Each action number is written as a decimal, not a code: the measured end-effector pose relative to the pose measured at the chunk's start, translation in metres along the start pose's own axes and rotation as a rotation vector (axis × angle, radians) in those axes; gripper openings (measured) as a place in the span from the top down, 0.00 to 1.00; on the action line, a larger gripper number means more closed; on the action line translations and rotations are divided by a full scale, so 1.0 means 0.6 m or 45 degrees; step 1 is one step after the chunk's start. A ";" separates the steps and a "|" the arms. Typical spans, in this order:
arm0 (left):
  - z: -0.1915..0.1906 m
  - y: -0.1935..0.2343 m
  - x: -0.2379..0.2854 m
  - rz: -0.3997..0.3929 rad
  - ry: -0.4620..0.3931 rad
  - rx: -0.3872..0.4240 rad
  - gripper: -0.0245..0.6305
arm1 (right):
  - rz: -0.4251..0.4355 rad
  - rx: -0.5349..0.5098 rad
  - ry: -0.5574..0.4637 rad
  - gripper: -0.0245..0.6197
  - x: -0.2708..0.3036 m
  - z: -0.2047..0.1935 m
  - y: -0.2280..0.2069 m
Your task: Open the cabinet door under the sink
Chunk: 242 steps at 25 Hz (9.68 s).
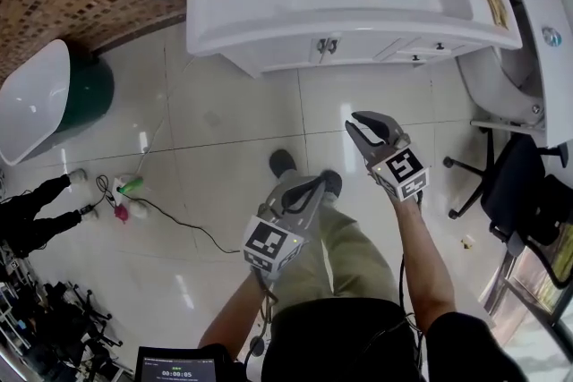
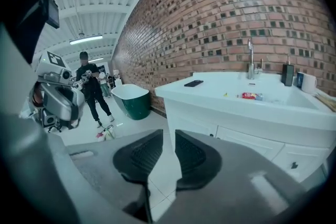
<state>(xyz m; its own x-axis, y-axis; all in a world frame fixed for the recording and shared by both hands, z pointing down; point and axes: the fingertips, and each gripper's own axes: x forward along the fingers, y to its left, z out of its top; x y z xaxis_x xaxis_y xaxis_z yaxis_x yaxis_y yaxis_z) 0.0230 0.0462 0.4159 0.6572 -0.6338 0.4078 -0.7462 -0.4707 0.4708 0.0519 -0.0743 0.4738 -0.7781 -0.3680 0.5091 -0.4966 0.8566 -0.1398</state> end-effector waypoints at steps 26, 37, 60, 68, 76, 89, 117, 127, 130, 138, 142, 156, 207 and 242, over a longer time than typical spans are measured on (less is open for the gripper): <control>0.013 0.200 0.082 -0.150 0.008 0.019 0.94 | -0.382 0.272 0.246 0.78 0.334 -0.227 -0.282; 0.023 0.259 0.081 -0.166 0.015 -0.026 0.94 | -0.483 0.382 0.307 0.74 0.396 -0.261 -0.334; 0.025 0.316 0.055 -0.155 0.028 -0.059 0.94 | -0.560 0.372 0.359 0.74 0.425 -0.259 -0.363; 0.015 0.310 0.049 -0.163 0.046 -0.077 0.94 | -0.583 0.365 0.393 0.81 0.416 -0.276 -0.367; 0.010 0.314 0.038 -0.150 0.039 -0.083 0.94 | -0.618 0.373 0.383 0.85 0.429 -0.267 -0.382; -0.006 0.304 0.033 -0.130 0.065 -0.068 0.94 | -0.629 0.334 0.433 0.90 0.414 -0.274 -0.367; -0.085 0.113 0.088 -0.206 0.154 0.023 0.94 | -0.479 0.234 0.382 0.90 0.303 -0.344 -0.277; -0.112 0.023 0.126 -0.262 0.245 0.101 0.94 | -0.416 0.194 0.359 0.90 0.257 -0.373 -0.257; -0.117 -0.001 0.141 -0.284 0.265 0.113 0.94 | -0.404 0.179 0.356 0.90 0.243 -0.384 -0.254; -0.111 -0.036 0.177 -0.306 0.283 0.136 0.94 | -0.369 0.149 0.354 0.90 0.212 -0.402 -0.247; -0.105 -0.050 0.191 -0.316 0.293 0.150 0.94 | -0.359 0.150 0.367 0.90 0.194 -0.415 -0.243; -0.108 -0.124 0.254 -0.380 0.333 0.200 0.94 | -0.370 0.151 0.353 0.90 0.091 -0.477 -0.261; -0.128 -0.251 0.167 -0.376 0.338 0.095 0.94 | -0.481 0.346 0.343 0.92 -0.264 -0.601 -0.293; -0.020 -0.153 -0.490 -0.309 0.114 0.216 0.94 | -0.053 0.318 -0.526 0.98 -0.255 0.189 0.614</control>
<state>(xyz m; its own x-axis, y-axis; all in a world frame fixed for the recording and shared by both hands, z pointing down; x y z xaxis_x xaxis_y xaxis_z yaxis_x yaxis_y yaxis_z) -0.1005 0.2829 0.2624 0.8197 -0.4372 0.3700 -0.5681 -0.7025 0.4286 -0.0553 0.2566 0.2479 -0.8182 -0.5561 0.1459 -0.5683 0.7438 -0.3519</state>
